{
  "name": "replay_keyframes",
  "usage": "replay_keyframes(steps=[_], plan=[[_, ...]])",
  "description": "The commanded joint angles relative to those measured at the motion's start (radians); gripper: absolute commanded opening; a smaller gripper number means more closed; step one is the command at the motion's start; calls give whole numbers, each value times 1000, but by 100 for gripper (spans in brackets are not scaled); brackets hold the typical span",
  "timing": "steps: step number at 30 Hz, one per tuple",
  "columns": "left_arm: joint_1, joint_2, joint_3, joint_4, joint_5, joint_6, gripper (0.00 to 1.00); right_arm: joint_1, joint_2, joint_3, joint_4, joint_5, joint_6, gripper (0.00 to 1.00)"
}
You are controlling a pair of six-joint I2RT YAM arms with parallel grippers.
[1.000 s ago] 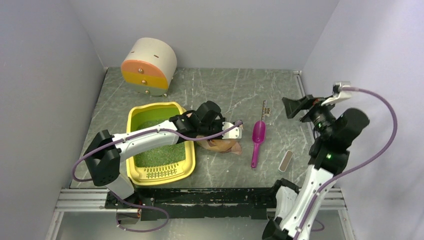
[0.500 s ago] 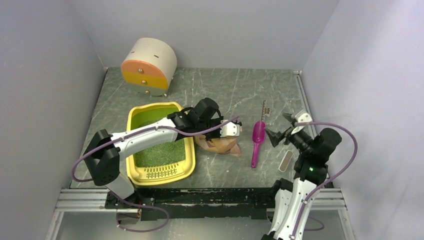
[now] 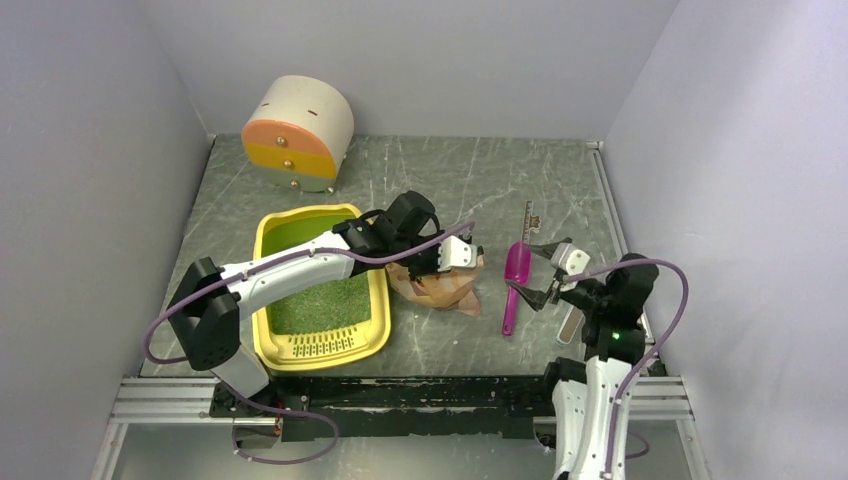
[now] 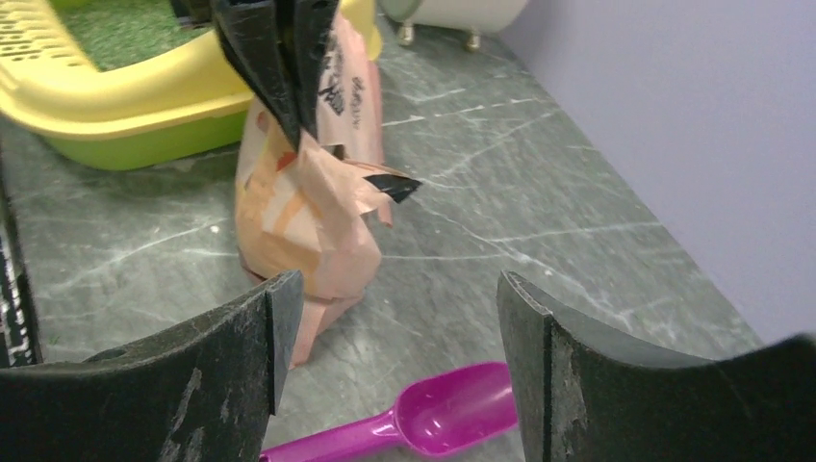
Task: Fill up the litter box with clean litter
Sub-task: Close the cat litter bag at the center of the board.
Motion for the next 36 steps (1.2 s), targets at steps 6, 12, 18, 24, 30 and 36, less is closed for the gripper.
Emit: replay_keyframes(steps=[6,12,18,24,30,36], plan=[[6,-5,46,49,57,-54,5,260,155,76,0,143,-87,76],[6,-20,37,60,50,-64,5,459,250,53,108,259,-75,77],[6,-27,35,81,69,-82,5,614,375,71,153,359,-104,76],[7,-28,38,52,60,-75,5,660,442,26,223,446,-117,70],[7,-64,-5,98,35,-90,8,662,436,1,204,531,-113,53],[12,-71,-15,104,-2,-101,40,662,484,16,164,446,-135,13]])
